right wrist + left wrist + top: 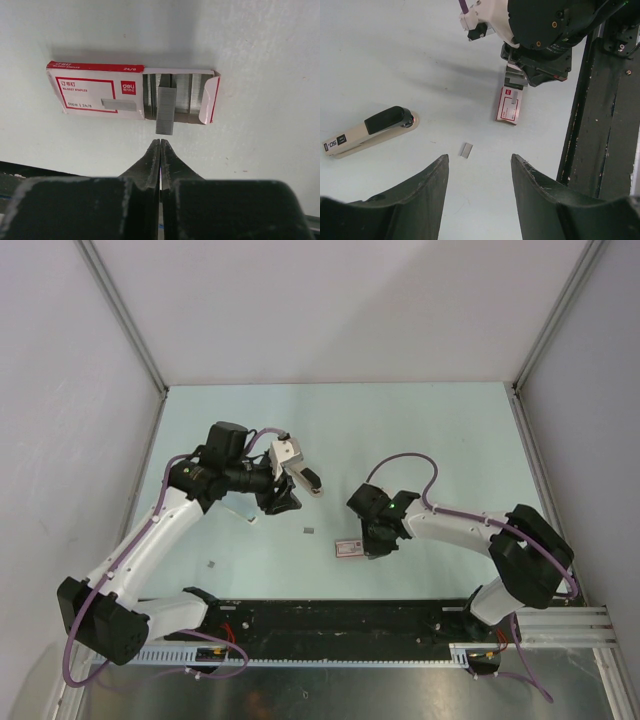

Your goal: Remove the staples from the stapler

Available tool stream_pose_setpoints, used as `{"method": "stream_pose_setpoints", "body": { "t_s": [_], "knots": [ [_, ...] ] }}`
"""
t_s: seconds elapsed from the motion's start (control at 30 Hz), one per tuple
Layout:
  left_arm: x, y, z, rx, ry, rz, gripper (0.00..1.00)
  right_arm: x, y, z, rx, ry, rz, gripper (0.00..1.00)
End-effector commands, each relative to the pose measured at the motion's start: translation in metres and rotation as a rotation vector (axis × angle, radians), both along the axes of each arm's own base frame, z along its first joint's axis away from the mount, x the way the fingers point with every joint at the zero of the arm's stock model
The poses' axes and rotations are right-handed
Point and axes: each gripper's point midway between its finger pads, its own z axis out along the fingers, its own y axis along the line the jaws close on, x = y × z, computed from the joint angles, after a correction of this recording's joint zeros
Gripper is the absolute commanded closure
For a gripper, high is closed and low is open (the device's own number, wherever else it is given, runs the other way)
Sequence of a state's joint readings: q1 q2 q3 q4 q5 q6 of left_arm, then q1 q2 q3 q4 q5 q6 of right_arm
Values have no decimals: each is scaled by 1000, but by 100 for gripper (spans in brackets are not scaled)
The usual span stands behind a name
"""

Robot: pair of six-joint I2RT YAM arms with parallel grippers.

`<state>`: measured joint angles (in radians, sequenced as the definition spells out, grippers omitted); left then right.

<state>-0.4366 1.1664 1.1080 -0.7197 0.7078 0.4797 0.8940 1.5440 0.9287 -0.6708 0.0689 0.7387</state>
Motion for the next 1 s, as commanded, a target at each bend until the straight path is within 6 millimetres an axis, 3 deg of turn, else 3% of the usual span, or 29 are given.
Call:
{"method": "stream_pose_setpoints", "body": {
  "t_s": [0.0,0.6,0.97],
  "knots": [
    [-2,-1,6,-7,-38,-18,42,3,3,-5,17,8,17,100],
    [-4,0,3,-5,-34,-24,42,16,1,-5,37,12,21,100],
    [-5,-1,3,-11,-27,-28,42,24,5,25,80,-37,30,100]
  ]
}}
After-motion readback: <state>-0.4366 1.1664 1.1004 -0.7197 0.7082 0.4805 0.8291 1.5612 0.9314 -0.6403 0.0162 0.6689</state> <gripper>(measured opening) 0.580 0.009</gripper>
